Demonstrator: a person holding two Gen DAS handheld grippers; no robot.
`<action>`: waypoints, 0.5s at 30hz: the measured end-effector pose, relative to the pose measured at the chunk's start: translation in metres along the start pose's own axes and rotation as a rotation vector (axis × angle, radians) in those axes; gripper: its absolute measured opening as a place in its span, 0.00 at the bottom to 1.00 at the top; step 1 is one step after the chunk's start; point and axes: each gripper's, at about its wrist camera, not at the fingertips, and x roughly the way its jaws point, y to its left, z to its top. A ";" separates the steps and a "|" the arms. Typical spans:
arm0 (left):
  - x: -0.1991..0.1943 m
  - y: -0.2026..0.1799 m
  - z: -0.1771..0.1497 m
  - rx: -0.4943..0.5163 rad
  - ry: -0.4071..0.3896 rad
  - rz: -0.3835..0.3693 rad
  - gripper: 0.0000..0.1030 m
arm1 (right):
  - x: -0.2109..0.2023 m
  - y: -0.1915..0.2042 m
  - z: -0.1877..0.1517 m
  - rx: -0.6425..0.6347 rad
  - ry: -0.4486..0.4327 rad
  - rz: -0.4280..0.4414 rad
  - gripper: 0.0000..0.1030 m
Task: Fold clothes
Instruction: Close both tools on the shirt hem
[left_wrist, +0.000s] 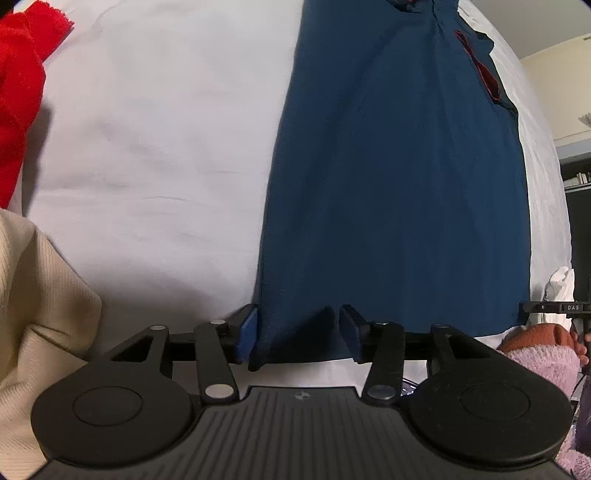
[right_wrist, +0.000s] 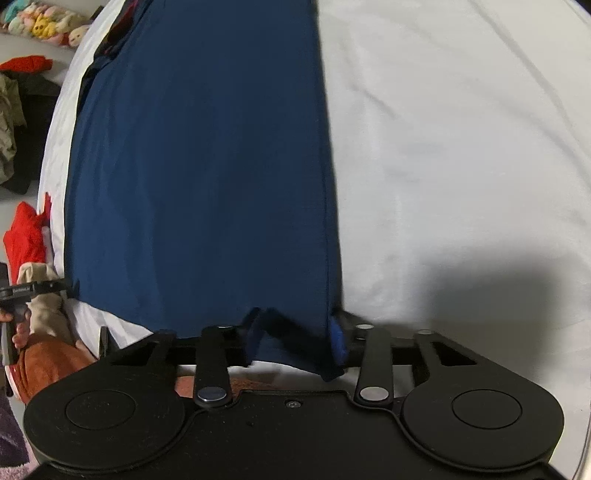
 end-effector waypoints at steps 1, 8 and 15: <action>0.001 -0.001 0.002 0.003 -0.001 0.002 0.43 | 0.001 0.000 0.000 0.001 -0.001 -0.009 0.16; 0.009 -0.015 -0.009 0.000 -0.008 0.046 0.34 | 0.009 -0.005 -0.003 0.009 -0.015 -0.037 0.08; 0.013 -0.025 -0.002 0.031 -0.007 0.086 0.34 | 0.011 0.005 0.001 -0.004 -0.016 -0.064 0.06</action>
